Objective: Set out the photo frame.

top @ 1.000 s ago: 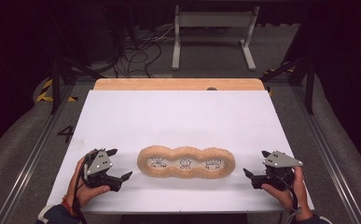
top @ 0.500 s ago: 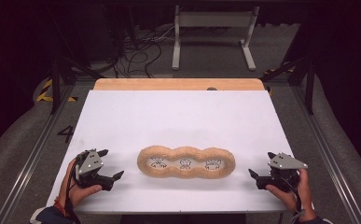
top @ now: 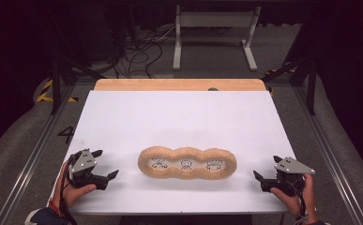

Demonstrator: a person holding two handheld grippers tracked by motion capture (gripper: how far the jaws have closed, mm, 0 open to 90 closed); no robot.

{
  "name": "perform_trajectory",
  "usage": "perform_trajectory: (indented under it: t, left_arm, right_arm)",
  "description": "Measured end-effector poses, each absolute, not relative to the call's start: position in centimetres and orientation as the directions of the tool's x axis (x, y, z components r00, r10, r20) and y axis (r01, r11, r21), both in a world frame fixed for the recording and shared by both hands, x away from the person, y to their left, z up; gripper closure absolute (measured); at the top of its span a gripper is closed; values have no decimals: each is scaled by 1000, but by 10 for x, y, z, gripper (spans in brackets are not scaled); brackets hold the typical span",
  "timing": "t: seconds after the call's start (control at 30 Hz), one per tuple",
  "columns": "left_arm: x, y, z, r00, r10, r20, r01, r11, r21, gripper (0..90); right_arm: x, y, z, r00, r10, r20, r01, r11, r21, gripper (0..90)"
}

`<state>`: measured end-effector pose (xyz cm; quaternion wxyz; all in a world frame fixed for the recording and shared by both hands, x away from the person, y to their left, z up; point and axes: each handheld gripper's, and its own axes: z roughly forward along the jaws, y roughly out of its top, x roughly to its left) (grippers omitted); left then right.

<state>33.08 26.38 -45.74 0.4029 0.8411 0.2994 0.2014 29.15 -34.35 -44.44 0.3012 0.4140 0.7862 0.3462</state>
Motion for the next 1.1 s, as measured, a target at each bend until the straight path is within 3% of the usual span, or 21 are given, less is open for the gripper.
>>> perform_trajectory:
  t: [1.1]
  left_arm:
    - [328,256,-456,739,663,123,324,-510,797,60]
  right_arm:
    - [291,-341,-443,-475,856,-204,428,427,796,96]
